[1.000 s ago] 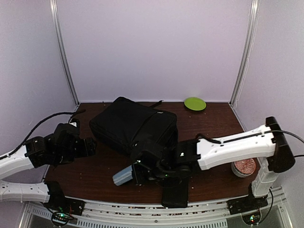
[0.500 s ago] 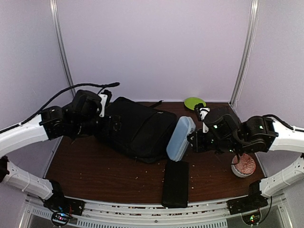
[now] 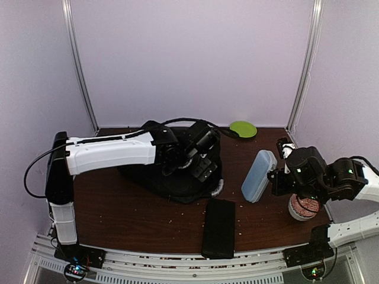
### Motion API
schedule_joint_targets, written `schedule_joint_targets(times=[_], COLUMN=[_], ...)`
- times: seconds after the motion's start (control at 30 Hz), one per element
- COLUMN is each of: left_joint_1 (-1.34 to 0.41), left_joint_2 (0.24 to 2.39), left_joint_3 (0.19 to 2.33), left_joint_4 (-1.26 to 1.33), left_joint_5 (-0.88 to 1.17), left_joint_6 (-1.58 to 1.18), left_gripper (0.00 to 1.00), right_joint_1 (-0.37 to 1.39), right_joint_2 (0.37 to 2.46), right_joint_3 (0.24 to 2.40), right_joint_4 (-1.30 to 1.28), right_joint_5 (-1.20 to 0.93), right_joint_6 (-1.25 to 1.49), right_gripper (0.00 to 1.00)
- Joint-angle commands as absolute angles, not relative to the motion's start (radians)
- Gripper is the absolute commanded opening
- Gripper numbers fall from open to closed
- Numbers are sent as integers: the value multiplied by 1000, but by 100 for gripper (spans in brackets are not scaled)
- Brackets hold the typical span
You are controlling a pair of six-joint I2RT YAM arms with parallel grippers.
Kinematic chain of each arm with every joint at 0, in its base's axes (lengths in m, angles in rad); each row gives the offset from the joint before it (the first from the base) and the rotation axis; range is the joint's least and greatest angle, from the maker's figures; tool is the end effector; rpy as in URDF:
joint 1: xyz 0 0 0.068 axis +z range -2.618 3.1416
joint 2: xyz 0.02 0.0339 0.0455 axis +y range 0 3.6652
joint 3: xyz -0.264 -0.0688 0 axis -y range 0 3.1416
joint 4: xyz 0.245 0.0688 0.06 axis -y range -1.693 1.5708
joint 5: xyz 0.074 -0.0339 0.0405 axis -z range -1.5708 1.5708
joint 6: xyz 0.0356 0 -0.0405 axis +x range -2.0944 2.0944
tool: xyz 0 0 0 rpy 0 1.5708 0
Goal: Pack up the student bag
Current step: Place the stationery in the student bag.
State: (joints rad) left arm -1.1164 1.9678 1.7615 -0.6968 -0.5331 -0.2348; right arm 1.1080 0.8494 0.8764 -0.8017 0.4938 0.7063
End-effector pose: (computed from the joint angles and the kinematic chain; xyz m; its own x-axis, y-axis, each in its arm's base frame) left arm 0.2089 -0.3865 0.2833 -0.4831 0.5325 -0.6950 0.5381 0.8068 0.2441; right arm 0.0884 0.1394 0.3046 -0.6508 -0.0243 -0.7588 -0.2817 0.9359 0.2116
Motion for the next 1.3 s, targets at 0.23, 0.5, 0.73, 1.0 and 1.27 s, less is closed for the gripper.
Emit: schedule_joint_targets(times=[0.23,0.5,0.73,1.0,1.27], left_joint_1=[-1143,-1169,-1153,-1071,-1047], left_joint_2=[2117,2178,2221,2095,1918], left_joint_3=[1878,1894,1900,1801,1778], left_joint_4=[-792,-801,-859,-810,-786], left_joint_5=[-616,-678,-771,-738,-738], left_joint_6=[-175,-186,-244,-288,-321], left_gripper=[98,98,92,49,0], right_joint_1=[1042,1027,1017,984,964], right_joint_2=[761,762,762,800,823], right_joint_3=[800,776,716,688,721], right_joint_4=[-737,-707,-584,-387,-258], right_joint_5=[506,486,412,299,266], right_joint_6=[715,718,739,767,774], right_gripper=[0,0,0,0,0])
